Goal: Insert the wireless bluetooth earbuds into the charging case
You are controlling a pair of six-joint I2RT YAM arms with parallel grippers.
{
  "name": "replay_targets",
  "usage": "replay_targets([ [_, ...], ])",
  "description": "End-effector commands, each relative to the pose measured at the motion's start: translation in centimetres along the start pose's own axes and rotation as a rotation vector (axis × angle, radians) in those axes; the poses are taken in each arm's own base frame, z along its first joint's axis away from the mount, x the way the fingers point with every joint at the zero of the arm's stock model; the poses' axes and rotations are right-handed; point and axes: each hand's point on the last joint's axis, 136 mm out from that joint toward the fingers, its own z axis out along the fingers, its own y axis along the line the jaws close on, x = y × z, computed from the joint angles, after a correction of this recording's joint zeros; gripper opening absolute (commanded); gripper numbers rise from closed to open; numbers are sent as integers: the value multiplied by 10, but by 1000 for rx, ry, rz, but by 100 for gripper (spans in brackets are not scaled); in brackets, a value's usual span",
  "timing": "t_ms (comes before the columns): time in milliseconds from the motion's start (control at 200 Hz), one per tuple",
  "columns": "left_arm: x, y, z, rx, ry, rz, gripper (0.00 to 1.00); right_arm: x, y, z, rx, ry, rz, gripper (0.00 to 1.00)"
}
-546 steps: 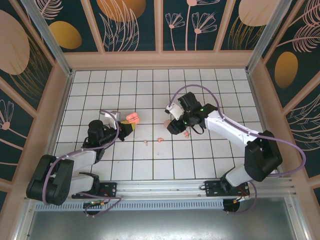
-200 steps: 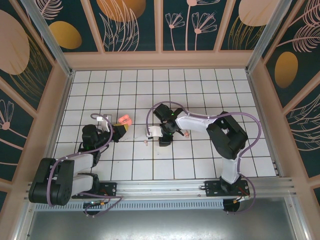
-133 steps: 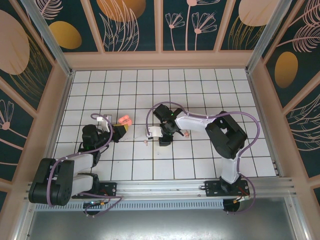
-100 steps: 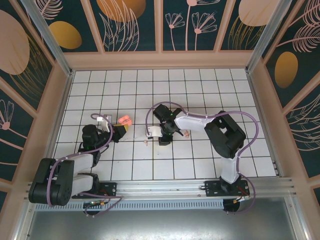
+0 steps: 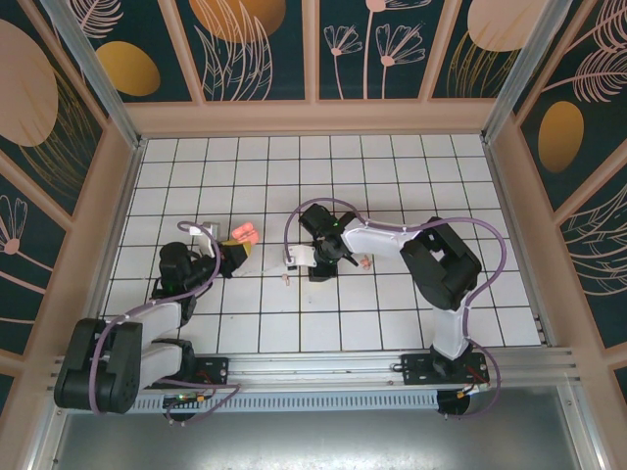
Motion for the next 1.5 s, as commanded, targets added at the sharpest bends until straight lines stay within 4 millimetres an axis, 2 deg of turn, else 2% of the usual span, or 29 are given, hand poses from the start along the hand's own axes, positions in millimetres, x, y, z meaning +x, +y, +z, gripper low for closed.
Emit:
replay_targets([
  [0, -17, -20, -7, 71, -66, 108, 8, -29, -12, -31, 55, -174, 71, 21],
  [145, -30, -42, -13, 113, -133, 204, 7, -46, -23, -77, 107, -380, 171, 21],
  [330, -38, -70, -6, 146, -152, 342, 7, -58, -32, -149, 173, -702, 290, 21],
  [515, -41, -90, 9, 181, -136, 453, 7, -59, -25, -222, 248, -982, 308, 21],
  [671, -40, -114, 28, 245, -117, 548, 6, -65, -6, -264, 282, -1153, 272, 21],
  [821, -33, -138, 50, 296, -70, 662, 6, -69, 7, -280, 264, -1211, 243, 21],
  [1001, -40, -155, 60, 336, -90, 697, 6, -71, 18, -294, 254, -1278, 223, 21],
  [1021, -40, -157, 61, 340, -91, 698, 6, -65, 12, -297, 279, -1282, 237, 21],
  [1156, -38, -165, 65, 360, -93, 701, 6, -64, 11, -303, 293, -1318, 242, 21],
  [1316, -33, -173, 68, 387, -95, 691, 6, -61, 7, -300, 307, -1325, 270, 21],
  [1496, -38, -179, 67, 400, -117, 679, 6, -60, 4, -298, 310, -1327, 287, 21],
])
